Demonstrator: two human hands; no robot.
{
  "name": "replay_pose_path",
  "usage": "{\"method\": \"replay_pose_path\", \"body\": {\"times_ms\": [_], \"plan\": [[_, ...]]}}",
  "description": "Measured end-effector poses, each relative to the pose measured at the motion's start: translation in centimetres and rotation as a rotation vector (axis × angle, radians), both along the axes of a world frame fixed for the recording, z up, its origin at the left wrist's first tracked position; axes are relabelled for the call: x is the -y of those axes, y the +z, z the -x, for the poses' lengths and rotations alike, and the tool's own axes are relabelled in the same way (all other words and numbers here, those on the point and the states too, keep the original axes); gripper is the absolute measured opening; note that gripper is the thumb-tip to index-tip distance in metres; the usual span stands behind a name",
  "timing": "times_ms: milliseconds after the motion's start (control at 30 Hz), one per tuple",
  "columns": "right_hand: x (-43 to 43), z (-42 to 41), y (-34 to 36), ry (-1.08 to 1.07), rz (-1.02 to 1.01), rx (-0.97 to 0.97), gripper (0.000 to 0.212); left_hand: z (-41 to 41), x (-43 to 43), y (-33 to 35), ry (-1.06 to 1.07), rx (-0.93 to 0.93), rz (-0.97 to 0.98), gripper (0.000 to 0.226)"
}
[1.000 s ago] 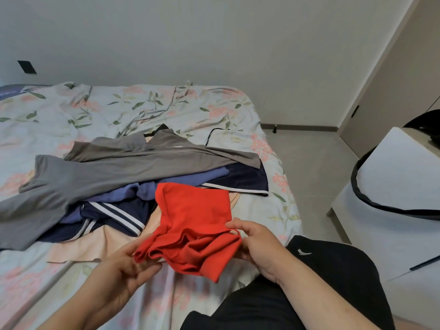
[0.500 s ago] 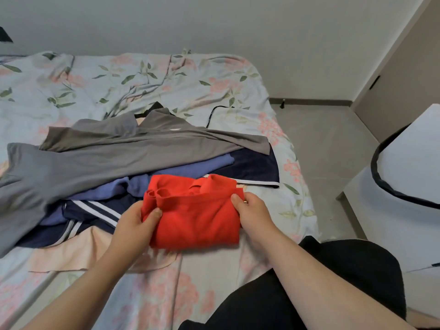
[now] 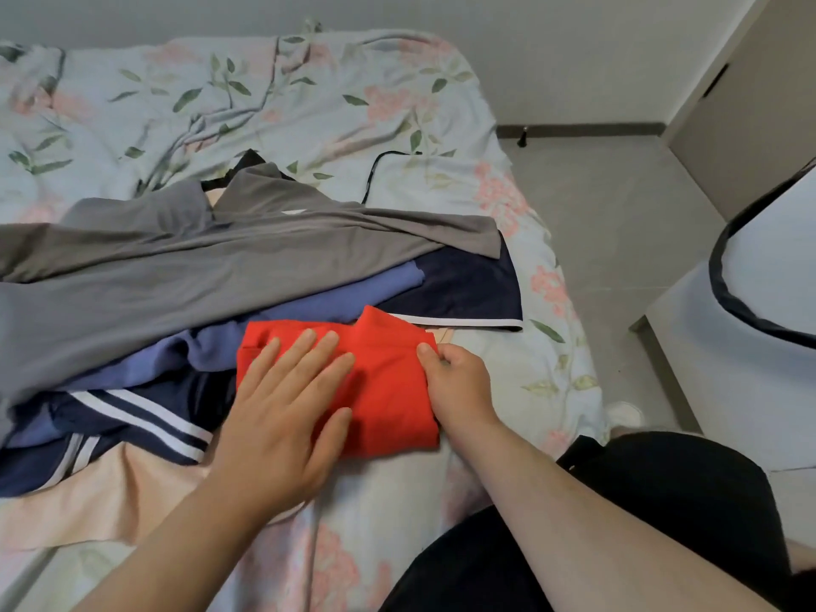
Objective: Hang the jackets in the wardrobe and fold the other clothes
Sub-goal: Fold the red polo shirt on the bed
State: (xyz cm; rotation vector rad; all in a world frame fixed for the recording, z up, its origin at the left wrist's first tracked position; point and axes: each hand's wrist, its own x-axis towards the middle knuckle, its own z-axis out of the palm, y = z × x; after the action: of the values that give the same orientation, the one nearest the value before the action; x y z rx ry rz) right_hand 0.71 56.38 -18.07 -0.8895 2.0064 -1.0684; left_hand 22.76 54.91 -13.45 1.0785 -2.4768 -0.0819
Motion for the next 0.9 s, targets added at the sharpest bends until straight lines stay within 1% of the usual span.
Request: {"method": "replay_pose_path", "body": {"times_ms": [33,67,100,133,167,200,233,267,333,400,567,633,700,767,800,867,900], "plan": [[-0.1,-0.1,0.2,0.012,0.035,-0.014,0.038,0.7,0.2,-0.2,0.03,0.137,-0.087,0.06],[-0.4,-0.4,0.7,0.033,0.08,-0.011,0.029,1.3,0.7,-0.4,0.111,0.258,-0.198,0.069],[-0.8,-0.7,1.0,0.075,0.126,-0.019,0.023,1.7,1.2,-0.6,0.192,0.331,-0.282,0.076],[-1.1,-0.9,1.3,0.136,0.185,-0.071,0.037,2.0,1.7,-1.1,0.236,0.351,-0.308,0.079],[-1.4,-1.2,1.4,0.235,0.227,-0.159,0.051,2.1,2.1,-1.6,0.248,0.35,-0.304,0.079],[-1.6,-1.4,1.3,0.333,0.222,-0.273,0.058,2.1,2.3,-2.0,0.241,0.338,-0.291,0.077],[-1.6,-1.5,1.0,0.413,0.184,-0.366,0.059,2.0,2.4,-2.4,0.229,0.327,-0.276,0.073],[-1.5,-1.6,0.8,0.46,0.123,-0.419,0.057,1.9,2.4,-2.7,0.222,0.302,-0.266,0.07],[-1.4,-1.4,0.0,0.499,0.024,-0.471,0.055,1.5,2.3,-3.5,0.211,0.233,-0.264,0.066],[-1.3,-1.2,-0.9,0.508,-0.006,-0.505,0.056,1.3,2.6,-4.1,0.223,0.19,-0.277,0.065],[-0.2,-1.2,-2.6,0.558,-0.102,-0.608,0.06,2.3,3.9,-5.6,0.244,0.245,-0.274,0.068],[0.0,-1.2,-2.7,0.55,-0.115,-0.609,0.061,2.3,4.0,-5.7,0.24,0.238,-0.273,0.068],[-0.2,-1.2,-2.6,0.529,-0.103,-0.575,0.061,2.1,3.6,-5.6,0.254,0.188,-0.256,0.068],[-0.4,-1.2,-2.2,0.49,-0.054,-0.532,0.065,1.8,3.1,-5.4,0.321,0.055,-0.247,0.07],[-0.5,-1.2,-2.0,0.448,-0.021,-0.488,0.069,1.7,2.6,-5.2,0.38,-0.035,-0.242,0.072],[-1.0,-1.0,-1.4,0.311,0.03,-0.334,0.076,1.4,1.4,-4.8,0.53,-0.199,-0.234,0.072],[-1.2,-0.9,-1.3,0.243,0.024,-0.27,0.076,1.3,0.7,-4.9,0.605,-0.264,-0.26,0.072]]}}
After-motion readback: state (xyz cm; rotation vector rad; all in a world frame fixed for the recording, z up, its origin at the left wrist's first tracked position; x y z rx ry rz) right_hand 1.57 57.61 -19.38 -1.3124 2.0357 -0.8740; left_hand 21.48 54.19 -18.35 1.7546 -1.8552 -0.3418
